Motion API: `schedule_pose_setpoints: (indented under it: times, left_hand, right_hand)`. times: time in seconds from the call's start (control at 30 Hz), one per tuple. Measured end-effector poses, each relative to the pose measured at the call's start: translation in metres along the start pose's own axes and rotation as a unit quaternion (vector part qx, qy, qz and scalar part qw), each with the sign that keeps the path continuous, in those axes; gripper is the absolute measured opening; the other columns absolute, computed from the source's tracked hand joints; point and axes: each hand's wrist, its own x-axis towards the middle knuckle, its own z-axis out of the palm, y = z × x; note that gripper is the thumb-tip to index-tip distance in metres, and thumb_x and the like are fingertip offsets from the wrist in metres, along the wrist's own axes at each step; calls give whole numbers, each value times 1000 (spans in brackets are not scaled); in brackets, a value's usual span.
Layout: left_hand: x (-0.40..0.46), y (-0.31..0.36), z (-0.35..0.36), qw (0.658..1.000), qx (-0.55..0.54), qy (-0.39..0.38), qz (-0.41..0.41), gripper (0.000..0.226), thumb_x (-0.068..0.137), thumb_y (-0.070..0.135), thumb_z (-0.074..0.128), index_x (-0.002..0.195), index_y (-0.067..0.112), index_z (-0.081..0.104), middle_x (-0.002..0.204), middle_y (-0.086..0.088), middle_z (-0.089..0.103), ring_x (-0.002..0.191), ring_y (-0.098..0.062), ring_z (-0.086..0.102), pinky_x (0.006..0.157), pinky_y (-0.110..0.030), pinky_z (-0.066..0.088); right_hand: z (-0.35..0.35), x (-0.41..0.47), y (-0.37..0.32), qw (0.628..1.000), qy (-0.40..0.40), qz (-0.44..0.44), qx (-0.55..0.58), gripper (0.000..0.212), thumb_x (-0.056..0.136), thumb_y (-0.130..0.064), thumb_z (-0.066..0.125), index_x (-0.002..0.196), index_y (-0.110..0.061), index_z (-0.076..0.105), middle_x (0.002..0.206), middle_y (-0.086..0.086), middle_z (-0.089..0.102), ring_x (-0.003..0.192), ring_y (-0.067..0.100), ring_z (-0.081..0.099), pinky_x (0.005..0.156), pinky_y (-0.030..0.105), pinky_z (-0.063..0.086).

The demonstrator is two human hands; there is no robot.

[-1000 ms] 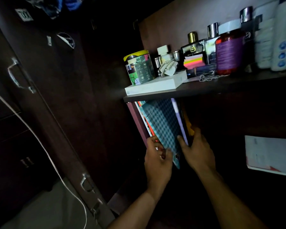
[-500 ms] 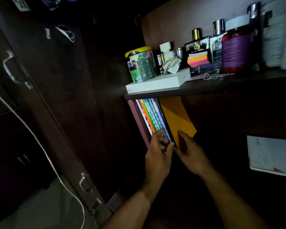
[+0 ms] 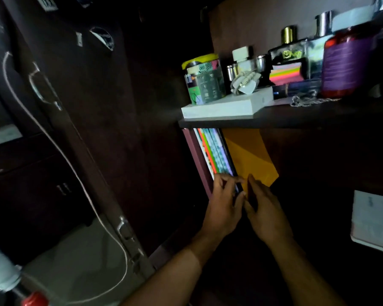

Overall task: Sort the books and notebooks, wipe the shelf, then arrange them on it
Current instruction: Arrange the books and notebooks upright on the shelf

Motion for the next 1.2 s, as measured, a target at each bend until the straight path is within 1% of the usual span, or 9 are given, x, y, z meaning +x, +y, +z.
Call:
schedule_pose_setpoints:
  times: [0.1, 0.23, 0.4, 0.53, 0.67, 0.77, 0.93, 1.1, 1.2]
  left_hand:
    - [0, -5, -2, 1000, 10, -20, 1, 27, 101, 15, 57, 127, 16, 55, 120, 4, 34, 107, -11, 48, 92, -27, 48]
    - [0, -14, -2, 1000, -20, 5, 4, 32, 98, 20, 59, 129, 19, 54, 125, 1, 41, 112, -17, 53, 95, -33, 50]
    - [-24, 8, -9, 999, 9, -1, -37, 51, 93, 43, 59, 138, 23, 46, 134, -2, 48, 121, -28, 54, 94, -47, 48]
    - [-61, 68, -14, 972, -180, -27, -149, 48, 92, 41, 67, 131, 24, 45, 118, -2, 56, 103, -24, 63, 89, -48, 54]
    - [-93, 178, -24, 931, -282, -213, -89, 40, 88, 34, 75, 121, 29, 53, 100, 7, 64, 86, -14, 68, 86, -43, 57]
    - [-105, 248, -33, 907, -324, -268, -23, 34, 88, 35, 72, 115, 37, 52, 98, 12, 63, 92, -16, 67, 92, -44, 55]
    - [-135, 353, -31, 860, -364, -353, 55, 37, 90, 35, 74, 118, 35, 50, 102, 9, 59, 79, -5, 62, 88, -39, 57]
    - [-179, 465, -26, 798, -386, -438, 149, 42, 92, 31, 73, 127, 24, 51, 106, 6, 62, 75, -3, 61, 73, -25, 49]
    - [-226, 521, -28, 756, -398, -484, 190, 46, 90, 28, 75, 128, 20, 51, 105, 1, 64, 79, -12, 64, 79, -28, 50]
  right_hand:
    - [-10, -9, -7, 999, 24, 6, 31, 68, 95, -35, 66, 155, -28, 37, 153, 2, 43, 136, 23, 48, 104, 34, 42]
    - [-19, -30, -19, 999, 38, 25, 18, 54, 91, -24, 71, 141, -25, 50, 137, 4, 51, 122, 24, 58, 101, 44, 52]
    - [-52, -94, -46, 996, -27, 70, -53, 57, 102, -20, 56, 153, -25, 34, 153, 3, 33, 138, 21, 43, 117, 37, 36]
    - [-104, -143, -83, 992, 38, 115, -31, 52, 105, -22, 50, 153, -29, 33, 152, -1, 36, 135, 16, 44, 113, 36, 40]
    - [-165, -229, -103, 975, 156, 155, -45, 50, 101, -3, 48, 149, -16, 39, 144, 14, 47, 133, 24, 47, 114, 40, 37]
    - [-203, -276, -116, 963, 201, 177, -42, 51, 101, -3, 44, 148, -23, 40, 142, 8, 49, 133, 19, 47, 115, 46, 38]
    - [-283, -377, -127, 943, 256, 194, -90, 46, 101, -15, 50, 144, -30, 42, 140, 1, 52, 131, 14, 49, 112, 46, 43]
    - [-357, -510, -145, 889, 317, 283, -172, 45, 99, -17, 54, 143, -18, 44, 138, 10, 53, 129, 21, 51, 111, 45, 42]
    - [-387, -597, -155, 840, 313, 386, -218, 43, 98, -14, 53, 140, -11, 46, 134, 13, 55, 124, 26, 54, 109, 45, 42]
